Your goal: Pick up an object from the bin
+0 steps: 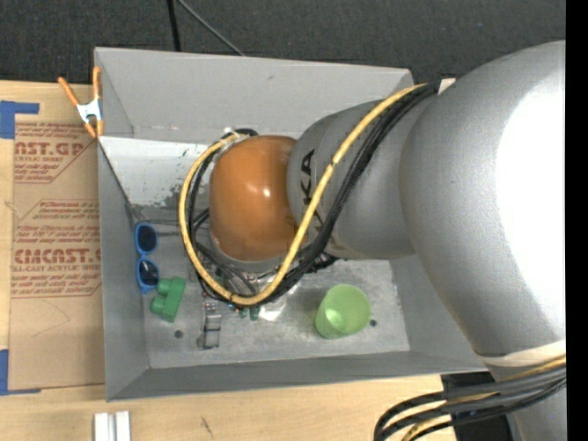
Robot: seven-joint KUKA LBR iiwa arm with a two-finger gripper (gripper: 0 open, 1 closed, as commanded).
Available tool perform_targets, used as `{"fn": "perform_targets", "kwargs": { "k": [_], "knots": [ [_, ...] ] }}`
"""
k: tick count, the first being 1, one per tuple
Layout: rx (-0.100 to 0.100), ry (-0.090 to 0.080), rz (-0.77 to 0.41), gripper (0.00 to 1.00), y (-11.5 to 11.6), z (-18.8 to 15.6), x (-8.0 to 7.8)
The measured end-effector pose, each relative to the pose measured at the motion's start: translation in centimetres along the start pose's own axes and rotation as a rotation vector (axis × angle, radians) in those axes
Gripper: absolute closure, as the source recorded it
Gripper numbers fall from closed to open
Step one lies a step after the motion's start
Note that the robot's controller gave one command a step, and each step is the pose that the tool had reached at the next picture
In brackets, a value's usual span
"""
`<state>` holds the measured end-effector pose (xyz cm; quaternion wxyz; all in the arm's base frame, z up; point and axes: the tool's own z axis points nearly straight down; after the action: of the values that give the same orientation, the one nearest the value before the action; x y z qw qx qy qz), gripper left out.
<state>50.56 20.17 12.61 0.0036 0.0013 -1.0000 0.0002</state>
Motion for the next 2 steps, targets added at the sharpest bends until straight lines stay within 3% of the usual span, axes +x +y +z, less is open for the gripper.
{"fn": "perform_targets", "kwargs": {
  "k": [1,2],
  "knots": [
    [-0.001,-0.008,-0.13,0.0,4.0,5.9,-4.0],
    [-0.003,-0.01,0.031,0.0,3.9,2.5,-4.2]
  ]
}}
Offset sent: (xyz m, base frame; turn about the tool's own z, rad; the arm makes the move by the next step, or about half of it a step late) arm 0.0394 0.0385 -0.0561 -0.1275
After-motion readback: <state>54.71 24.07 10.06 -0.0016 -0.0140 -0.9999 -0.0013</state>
